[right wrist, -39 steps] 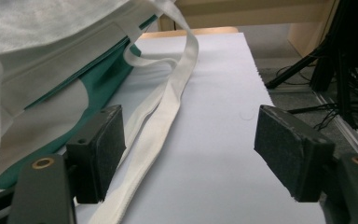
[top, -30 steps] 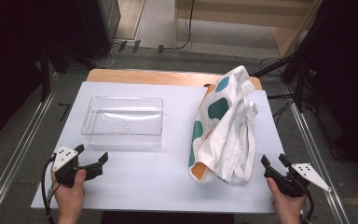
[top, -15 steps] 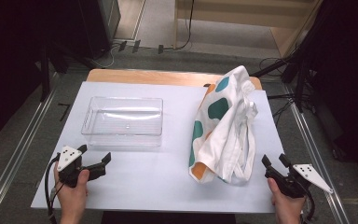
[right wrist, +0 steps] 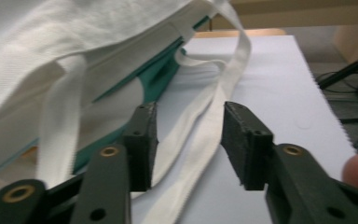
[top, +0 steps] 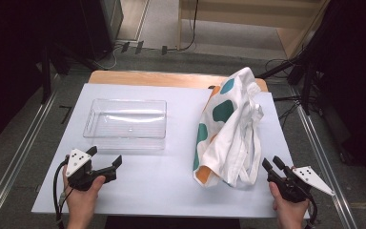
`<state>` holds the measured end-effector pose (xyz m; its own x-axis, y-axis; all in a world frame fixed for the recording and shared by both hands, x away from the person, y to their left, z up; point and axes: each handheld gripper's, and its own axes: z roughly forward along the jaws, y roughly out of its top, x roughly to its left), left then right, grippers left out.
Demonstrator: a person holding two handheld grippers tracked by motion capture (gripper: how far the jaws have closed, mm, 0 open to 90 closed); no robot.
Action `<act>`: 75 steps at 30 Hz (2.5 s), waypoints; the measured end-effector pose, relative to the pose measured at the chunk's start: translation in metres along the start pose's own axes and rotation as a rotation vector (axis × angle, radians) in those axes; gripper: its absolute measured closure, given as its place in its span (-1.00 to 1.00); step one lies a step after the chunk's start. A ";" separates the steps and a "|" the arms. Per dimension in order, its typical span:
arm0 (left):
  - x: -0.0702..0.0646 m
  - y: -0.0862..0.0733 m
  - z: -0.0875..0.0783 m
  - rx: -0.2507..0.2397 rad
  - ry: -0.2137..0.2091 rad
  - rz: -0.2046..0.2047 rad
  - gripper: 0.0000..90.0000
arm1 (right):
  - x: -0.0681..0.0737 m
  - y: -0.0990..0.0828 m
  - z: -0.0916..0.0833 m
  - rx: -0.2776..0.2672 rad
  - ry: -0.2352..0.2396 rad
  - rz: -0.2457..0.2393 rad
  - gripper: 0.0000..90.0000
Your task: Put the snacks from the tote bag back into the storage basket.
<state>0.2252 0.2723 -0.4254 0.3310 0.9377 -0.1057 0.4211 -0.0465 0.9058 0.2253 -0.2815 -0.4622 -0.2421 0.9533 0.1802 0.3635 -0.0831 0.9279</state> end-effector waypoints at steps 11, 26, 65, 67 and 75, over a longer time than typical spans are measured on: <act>-0.038 0.007 0.009 0.009 -0.021 0.050 -0.65 | 0.016 -0.001 -0.002 -0.015 0.127 0.002 0.52; -0.081 0.015 0.021 0.004 -0.112 0.109 -0.58 | 0.055 0.003 -0.001 -0.034 0.190 -0.061 0.36; -0.180 0.028 0.044 0.002 -0.395 0.214 -0.57 | 0.082 -0.003 0.033 0.077 0.273 -0.074 0.98; -0.183 0.028 0.044 -0.002 -0.424 0.214 -0.58 | 0.085 -0.003 0.035 0.078 0.279 -0.080 0.98; -0.202 0.028 0.051 0.013 -0.436 0.240 -0.60 | 0.090 -0.003 0.041 0.088 0.294 -0.064 0.98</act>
<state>0.2131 0.0641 -0.3995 0.7412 0.6687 -0.0595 0.2994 -0.2499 0.9208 0.2392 -0.1833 -0.4621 -0.5120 0.8302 0.2207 0.4128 0.0125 0.9107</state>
